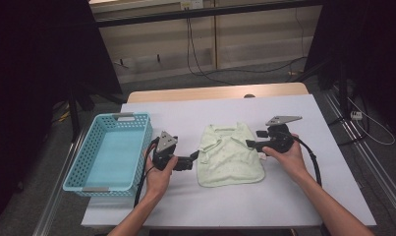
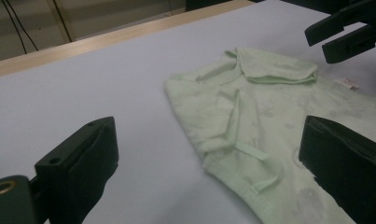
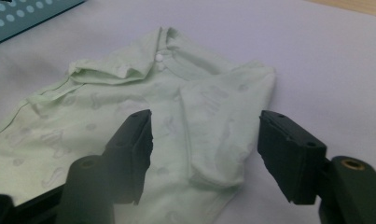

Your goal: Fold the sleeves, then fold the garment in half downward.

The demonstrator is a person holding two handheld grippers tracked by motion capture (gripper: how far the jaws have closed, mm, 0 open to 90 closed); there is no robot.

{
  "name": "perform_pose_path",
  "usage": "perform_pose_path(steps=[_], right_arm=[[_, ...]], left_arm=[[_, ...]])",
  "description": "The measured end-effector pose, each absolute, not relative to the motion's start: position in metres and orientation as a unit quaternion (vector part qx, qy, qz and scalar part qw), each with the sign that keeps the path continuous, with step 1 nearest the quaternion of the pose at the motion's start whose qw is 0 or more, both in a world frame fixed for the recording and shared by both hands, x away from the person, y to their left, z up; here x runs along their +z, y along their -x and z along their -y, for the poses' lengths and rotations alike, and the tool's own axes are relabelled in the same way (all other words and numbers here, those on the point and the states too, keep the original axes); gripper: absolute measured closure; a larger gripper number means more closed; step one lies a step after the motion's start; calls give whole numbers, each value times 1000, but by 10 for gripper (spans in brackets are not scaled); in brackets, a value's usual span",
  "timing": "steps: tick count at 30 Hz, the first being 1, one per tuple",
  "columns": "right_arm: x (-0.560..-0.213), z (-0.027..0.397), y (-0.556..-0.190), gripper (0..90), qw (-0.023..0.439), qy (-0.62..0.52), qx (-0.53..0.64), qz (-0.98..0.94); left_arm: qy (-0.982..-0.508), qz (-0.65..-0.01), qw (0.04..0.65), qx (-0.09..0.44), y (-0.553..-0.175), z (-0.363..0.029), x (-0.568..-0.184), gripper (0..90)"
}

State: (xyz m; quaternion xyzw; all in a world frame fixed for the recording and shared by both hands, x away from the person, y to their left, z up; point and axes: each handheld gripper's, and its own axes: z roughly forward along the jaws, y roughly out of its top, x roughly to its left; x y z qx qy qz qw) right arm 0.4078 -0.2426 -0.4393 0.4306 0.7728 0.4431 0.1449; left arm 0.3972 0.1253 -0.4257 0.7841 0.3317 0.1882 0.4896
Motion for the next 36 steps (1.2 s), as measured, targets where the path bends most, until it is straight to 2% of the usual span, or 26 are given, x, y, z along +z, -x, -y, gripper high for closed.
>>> perform_pose_path(steps=[9,12,18,21,24,26,30,33,36], right_arm=[[-436,246,-412,275,159,-434,448,-765],[-434,247,-419,274,159,-443,439,-766],[-428,250,-436,266,164,-450,435,-762],[-426,250,-448,249,173,-455,425,-763],[-427,251,-459,243,174,-461,421,-761],[-427,250,-469,282,163,-462,419,-764],[-426,245,-485,290,159,-459,412,-771],[-429,241,-497,375,159,-458,399,-778],[-437,238,-505,399,149,-464,388,-782]], left_arm=[[-787,-334,482,188,-421,-113,-423,47],[-783,-351,484,173,-432,-109,-423,49],[-795,-354,447,208,-452,-101,-427,48],[-793,-366,458,164,-465,-100,-432,48],[-799,-365,439,189,-473,-95,-433,49],[-801,-374,428,189,-478,-91,-432,58],[-795,-380,434,191,-490,-84,-431,64],[-794,-383,434,186,-499,-82,-433,71],[-790,-389,435,187,-507,-82,-437,106]])
